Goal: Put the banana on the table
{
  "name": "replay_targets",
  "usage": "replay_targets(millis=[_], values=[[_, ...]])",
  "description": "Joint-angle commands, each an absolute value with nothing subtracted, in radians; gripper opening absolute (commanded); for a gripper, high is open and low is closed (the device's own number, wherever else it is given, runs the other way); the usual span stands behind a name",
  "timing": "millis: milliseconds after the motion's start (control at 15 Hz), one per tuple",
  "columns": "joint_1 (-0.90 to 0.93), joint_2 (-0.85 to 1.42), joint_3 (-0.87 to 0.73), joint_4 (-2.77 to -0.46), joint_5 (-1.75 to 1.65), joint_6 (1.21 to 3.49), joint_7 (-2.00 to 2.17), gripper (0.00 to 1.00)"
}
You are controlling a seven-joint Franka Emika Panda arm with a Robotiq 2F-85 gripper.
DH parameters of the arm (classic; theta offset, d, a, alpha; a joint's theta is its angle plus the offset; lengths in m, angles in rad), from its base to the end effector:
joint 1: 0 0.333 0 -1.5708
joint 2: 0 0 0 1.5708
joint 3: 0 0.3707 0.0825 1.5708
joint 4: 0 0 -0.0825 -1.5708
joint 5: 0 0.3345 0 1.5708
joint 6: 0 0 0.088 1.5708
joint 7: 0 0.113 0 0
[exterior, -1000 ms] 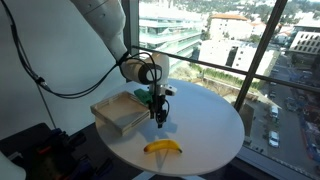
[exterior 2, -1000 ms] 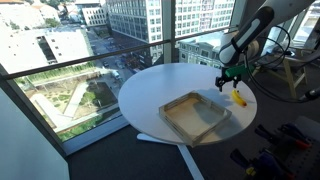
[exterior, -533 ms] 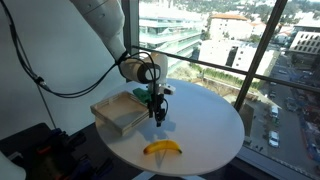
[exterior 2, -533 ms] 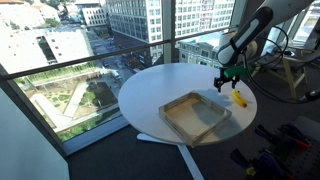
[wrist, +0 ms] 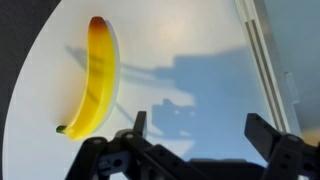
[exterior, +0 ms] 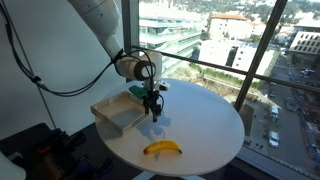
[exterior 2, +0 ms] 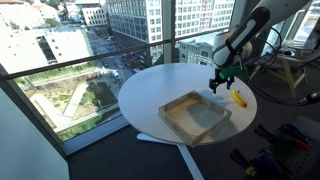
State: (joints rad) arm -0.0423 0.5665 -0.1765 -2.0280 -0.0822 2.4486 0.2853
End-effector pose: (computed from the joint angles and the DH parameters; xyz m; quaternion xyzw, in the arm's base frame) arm 0.5719 -0.1204 0.2388 0.9735 -0.2057 -0.0674 0.0742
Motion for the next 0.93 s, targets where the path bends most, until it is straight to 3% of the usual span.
replay_targets(millis=[0, 867], values=[[-0.035, 0.54, -0.165, -2.026, -0.068, 2.431, 0.274, 1.0], [-0.009, 0.453, -0.144, -2.03, -0.07, 2.429, 0.276, 1.0]])
